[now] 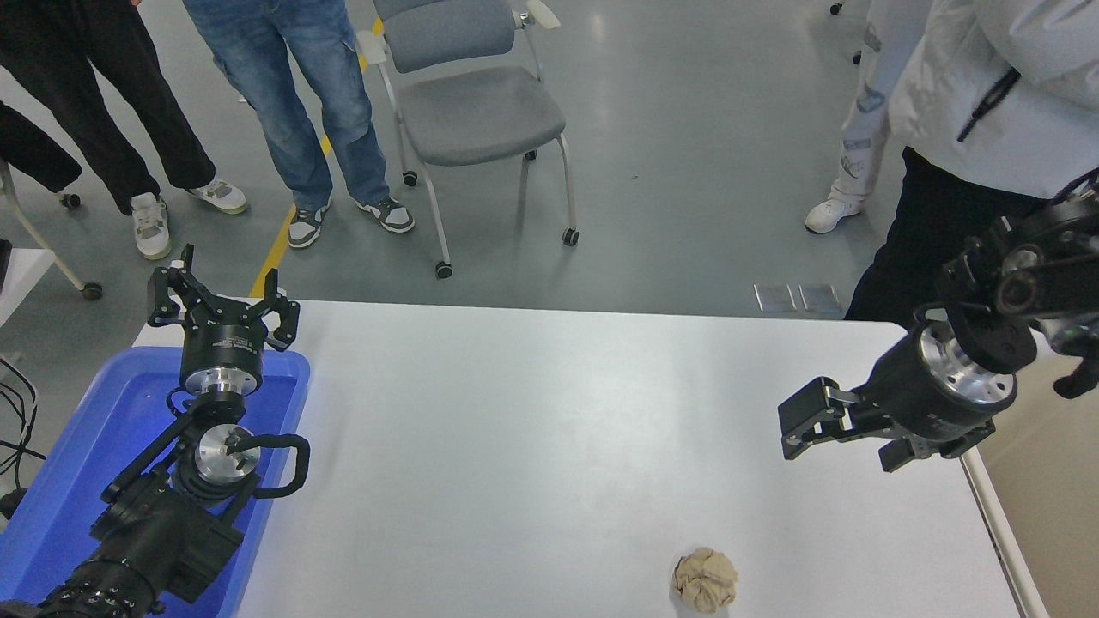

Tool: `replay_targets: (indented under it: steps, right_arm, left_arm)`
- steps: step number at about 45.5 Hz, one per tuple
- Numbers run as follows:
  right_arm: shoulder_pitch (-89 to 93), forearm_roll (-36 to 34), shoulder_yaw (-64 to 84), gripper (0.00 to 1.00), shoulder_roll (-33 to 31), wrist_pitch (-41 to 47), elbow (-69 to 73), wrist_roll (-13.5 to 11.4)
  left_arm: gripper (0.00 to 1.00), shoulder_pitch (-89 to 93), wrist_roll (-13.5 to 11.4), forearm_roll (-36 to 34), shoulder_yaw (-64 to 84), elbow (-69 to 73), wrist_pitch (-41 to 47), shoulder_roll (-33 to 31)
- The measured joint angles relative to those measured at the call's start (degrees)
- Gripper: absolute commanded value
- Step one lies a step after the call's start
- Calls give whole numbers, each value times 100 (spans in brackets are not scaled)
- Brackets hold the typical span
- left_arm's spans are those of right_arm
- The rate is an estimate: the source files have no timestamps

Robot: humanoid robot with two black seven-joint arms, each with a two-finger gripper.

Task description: Pick up paper ball place in dustbin

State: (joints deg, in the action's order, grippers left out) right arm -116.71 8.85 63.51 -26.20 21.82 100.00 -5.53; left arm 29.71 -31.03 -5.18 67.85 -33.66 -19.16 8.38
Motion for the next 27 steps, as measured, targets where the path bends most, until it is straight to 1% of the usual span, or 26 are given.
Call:
replay_targets:
  steps: [16, 27]
  right_arm:
    - [1522, 317, -467, 100, 631, -1450, -66, 8]
    - [2384, 491, -623, 100, 1030, -2341, -273, 79]
  left_arm:
    - [99, 0, 0, 0, 0, 0, 0, 0]
    - [99, 0, 0, 0, 0, 0, 0, -1]
